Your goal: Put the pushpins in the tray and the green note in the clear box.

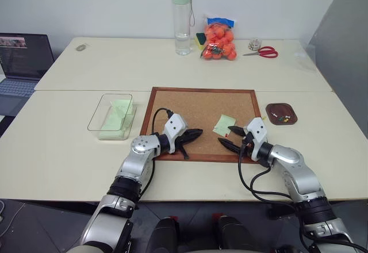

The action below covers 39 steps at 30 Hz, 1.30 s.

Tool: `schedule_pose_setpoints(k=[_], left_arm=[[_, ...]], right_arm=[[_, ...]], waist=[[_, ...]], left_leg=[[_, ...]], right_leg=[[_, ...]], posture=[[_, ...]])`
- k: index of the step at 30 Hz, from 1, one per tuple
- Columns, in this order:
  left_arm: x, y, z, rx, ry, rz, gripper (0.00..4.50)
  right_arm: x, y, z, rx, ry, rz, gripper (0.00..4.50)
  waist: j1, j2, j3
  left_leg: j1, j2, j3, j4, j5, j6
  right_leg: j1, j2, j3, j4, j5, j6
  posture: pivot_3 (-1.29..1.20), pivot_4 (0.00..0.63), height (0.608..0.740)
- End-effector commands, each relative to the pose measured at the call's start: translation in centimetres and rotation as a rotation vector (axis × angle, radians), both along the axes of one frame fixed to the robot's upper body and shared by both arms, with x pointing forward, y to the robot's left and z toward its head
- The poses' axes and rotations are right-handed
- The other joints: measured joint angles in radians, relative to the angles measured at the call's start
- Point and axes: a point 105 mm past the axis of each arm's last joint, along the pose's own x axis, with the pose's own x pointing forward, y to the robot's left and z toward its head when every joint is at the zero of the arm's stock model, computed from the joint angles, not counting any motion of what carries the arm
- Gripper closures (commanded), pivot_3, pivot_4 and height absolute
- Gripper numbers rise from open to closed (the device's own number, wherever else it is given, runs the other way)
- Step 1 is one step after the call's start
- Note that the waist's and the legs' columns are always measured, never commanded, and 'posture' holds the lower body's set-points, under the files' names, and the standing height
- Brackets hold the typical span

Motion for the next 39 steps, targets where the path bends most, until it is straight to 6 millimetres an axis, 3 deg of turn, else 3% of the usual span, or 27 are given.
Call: schedule_pose_setpoints(k=[1, 11, 18, 22, 25, 35, 39], left_arm=[[-0.9, -0.1, -2.5, 0.047, 0.078, -0.003, 4.5], [-0.9, -0.3, -2.4, 0.044, 0.078, -0.006, 4.5], [-0.8, -0.3, -2.4, 0.045, 0.079, -0.003, 4.5], [-0.9, -0.3, -2.4, 0.045, 0.08, -0.002, 4.5], [-0.9, -0.2, -2.5, 0.046, 0.082, -0.003, 4.5], [-0.8, -0.4, -2.4, 0.046, 0.083, -0.01, 4.5], [-0.8, -0.4, -2.4, 0.046, 0.082, -0.012, 4.5]], right_arm=[[0.0, 0.5, 0.8, 0.007, -0.036, 0.033, 2.44], [0.2, 0.7, 0.4, -0.014, -0.03, 0.029, 4.46], [0.3, 0.5, 1.0, 0.015, -0.044, 0.015, 4.46], [-0.3, 0.5, 3.7, 0.12, -0.096, 0.042, 4.46], [-0.7, 0.4, 4.5, 0.134, -0.12, 0.052, 4.46], [-0.7, -0.4, 4.9, 0.14, -0.125, 0.01, 4.46], [0.7, -2.1, 5.2, 0.156, -0.134, -0.119, 4.46]], waist=[[0.0, 0.0, 0.0], [0.0, 0.0, 0.0], [-0.001, 0.0, 0.0], [0.0, 0.0, 0.0], [0.0, 0.0, 0.0], [0.0, 0.0, 0.0], [0.0, 0.0, 0.0]], left_leg=[[0.0, 0.0, 0.0, 0.0, 0.0, 0.0], [0.0, 0.0, 0.0, 0.0, 0.0, 0.0], [0.0, 0.0, 0.0, 0.0, 0.0, 0.0], [0.0, 0.0, 0.0, 0.0, 0.0, 0.0], [-0.002, 0.0, 0.0, 0.0, 0.0, 0.0], [-0.002, 0.0, -0.002, 0.0, 0.0, 0.0], [-0.002, 0.0, -0.002, 0.0, 0.0, 0.0]], right_leg=[[0.0, 0.0, 0.0, 0.0, 0.0, 0.0], [0.0, 0.0, 0.0, 0.0, 0.0, 0.0], [0.0, 0.0, 0.0, 0.0, 0.0, 0.0], [0.0, 0.0, 0.0, 0.0, 0.0, 0.0], [-0.001, 0.0, 0.0, 0.0, 0.0, 0.0], [-0.001, 0.0, -0.002, -0.001, 0.0, 0.0], [-0.001, 0.0, -0.001, -0.001, 0.0, 0.0]], posture=[[0.0, 0.15, 0.74], [0.0, 0.15, 0.74], [0.0, 0.15, 0.74], [0.0, 0.15, 0.74], [0.0, 0.15, 0.74], [0.0, 0.15, 0.74], [0.0, 0.15, 0.74]])
